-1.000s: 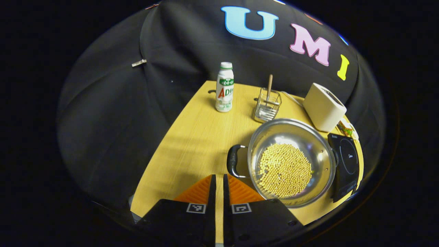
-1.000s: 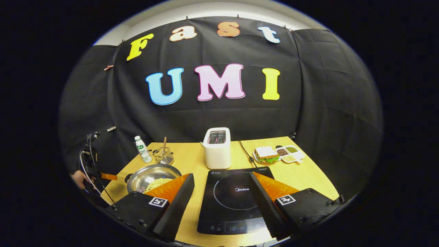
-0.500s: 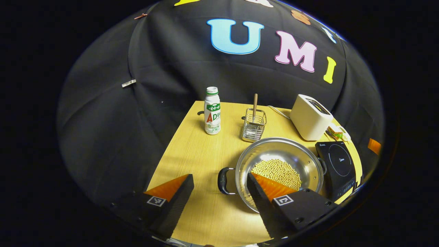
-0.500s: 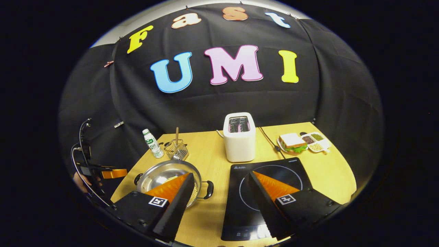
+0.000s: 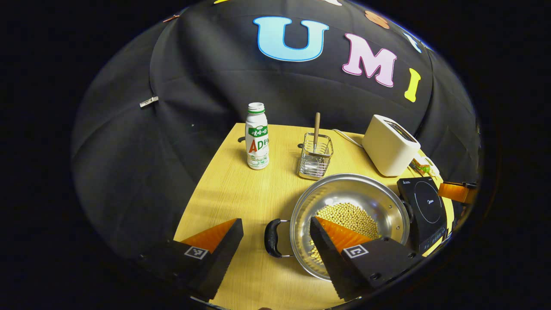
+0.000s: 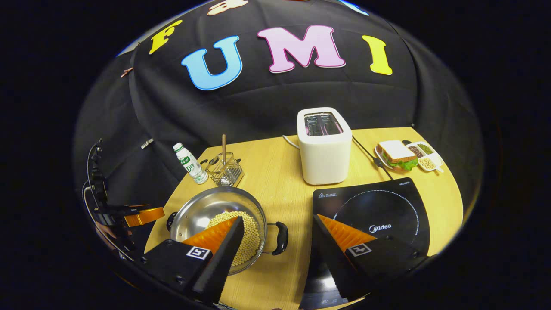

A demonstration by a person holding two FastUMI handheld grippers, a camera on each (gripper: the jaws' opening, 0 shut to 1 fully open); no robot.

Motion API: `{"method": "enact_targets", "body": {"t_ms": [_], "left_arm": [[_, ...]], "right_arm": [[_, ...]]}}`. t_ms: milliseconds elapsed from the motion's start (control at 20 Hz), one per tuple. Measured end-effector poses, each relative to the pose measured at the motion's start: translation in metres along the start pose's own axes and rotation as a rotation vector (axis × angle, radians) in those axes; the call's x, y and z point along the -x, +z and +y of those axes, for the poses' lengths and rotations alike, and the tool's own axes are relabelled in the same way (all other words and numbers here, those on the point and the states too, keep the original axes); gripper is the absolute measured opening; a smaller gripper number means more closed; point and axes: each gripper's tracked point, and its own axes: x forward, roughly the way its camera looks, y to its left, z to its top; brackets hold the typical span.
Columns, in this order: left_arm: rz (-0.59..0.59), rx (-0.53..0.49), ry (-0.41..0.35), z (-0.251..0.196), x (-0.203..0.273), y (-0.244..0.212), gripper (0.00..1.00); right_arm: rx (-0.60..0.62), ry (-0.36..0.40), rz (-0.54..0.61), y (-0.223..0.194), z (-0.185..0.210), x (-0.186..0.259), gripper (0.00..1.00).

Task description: First push the handle of the pot to place it horizontally, then grasp the pot with both hands and set it on the induction cooktop.

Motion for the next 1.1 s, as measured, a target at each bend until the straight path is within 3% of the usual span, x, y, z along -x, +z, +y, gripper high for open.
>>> {"method": "enact_targets", "body": {"t_ms": [450, 850, 1100], "left_arm": [[0.045, 0.069, -0.065, -0.006, -0.038, -0.014, 0.96], [0.093, 0.167, -0.131, -0.015, -0.065, -0.036, 0.94], [0.098, 0.178, -0.127, -0.017, -0.079, -0.044, 0.96]], "right_arm": [[-0.053, 0.001, 0.141, -0.048, 0.002, -0.063, 0.99], [-0.086, -0.039, 0.171, -0.081, -0.005, -0.088, 0.99], [-0.099, -0.059, 0.178, -0.095, -0.002, -0.098, 0.97]]}}
